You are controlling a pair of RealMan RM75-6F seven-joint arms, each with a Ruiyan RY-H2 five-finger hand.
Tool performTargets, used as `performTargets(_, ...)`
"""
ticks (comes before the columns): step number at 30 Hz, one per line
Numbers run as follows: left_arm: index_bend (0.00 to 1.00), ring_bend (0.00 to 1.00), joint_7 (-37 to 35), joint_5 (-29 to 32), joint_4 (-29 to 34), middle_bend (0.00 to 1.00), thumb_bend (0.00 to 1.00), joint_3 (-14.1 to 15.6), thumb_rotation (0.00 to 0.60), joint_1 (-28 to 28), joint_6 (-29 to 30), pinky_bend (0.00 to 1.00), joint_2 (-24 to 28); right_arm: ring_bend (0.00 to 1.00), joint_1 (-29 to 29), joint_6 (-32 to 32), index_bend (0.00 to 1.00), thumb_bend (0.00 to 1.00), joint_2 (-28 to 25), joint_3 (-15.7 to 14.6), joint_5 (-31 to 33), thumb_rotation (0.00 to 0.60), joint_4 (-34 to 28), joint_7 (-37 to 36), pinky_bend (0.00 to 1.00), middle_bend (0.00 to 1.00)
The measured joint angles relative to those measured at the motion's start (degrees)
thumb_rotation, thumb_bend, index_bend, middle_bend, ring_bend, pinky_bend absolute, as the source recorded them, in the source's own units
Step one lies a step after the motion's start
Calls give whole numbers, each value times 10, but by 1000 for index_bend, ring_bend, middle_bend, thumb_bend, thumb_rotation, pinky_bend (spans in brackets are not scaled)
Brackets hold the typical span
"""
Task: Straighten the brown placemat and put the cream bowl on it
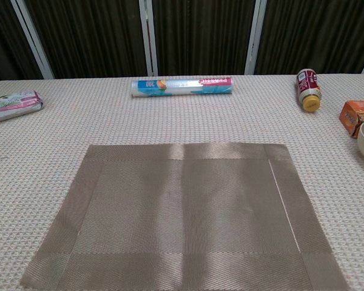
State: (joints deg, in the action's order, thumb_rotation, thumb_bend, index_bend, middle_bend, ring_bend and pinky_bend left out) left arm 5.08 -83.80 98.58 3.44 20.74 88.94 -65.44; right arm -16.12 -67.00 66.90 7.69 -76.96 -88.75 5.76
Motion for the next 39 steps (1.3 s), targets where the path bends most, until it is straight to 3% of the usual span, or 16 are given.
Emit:
performTargets(5, 0, 0, 19, 57, -4, 0, 0, -45, 600, -16, 1, 0, -5, 0, -34, 54, 309, 0, 47, 11, 39, 600, 85, 11, 0, 0)
performTargets(13, 0, 0, 15, 67, -24, 0, 0, -66, 600, -24, -12, 0, -8, 0, -67, 83, 363, 77, 122, 15, 50, 600, 178, 1, 0, 0)
performTargets(19, 0, 0, 8, 68, -30, 0, 0, -75, 600, -26, -20, 0, -8, 0, -74, 87, 415, 202, 144, 9, 44, 600, 208, -2, 0, 0)
performTargets(28, 0, 0, -2, 64, -33, 0, 0, -87, 600, -31, -28, 0, -6, 0, -82, 99, 432, 281, 167, -5, 38, 600, 237, 12, 0, 0)
performTargets(39, 0, 0, -9, 59, -32, 0, 0, -96, 600, -38, -35, 0, -2, 0, -85, 101, 602, 528, 180, -7, 47, 600, 244, 27, 0, 0)
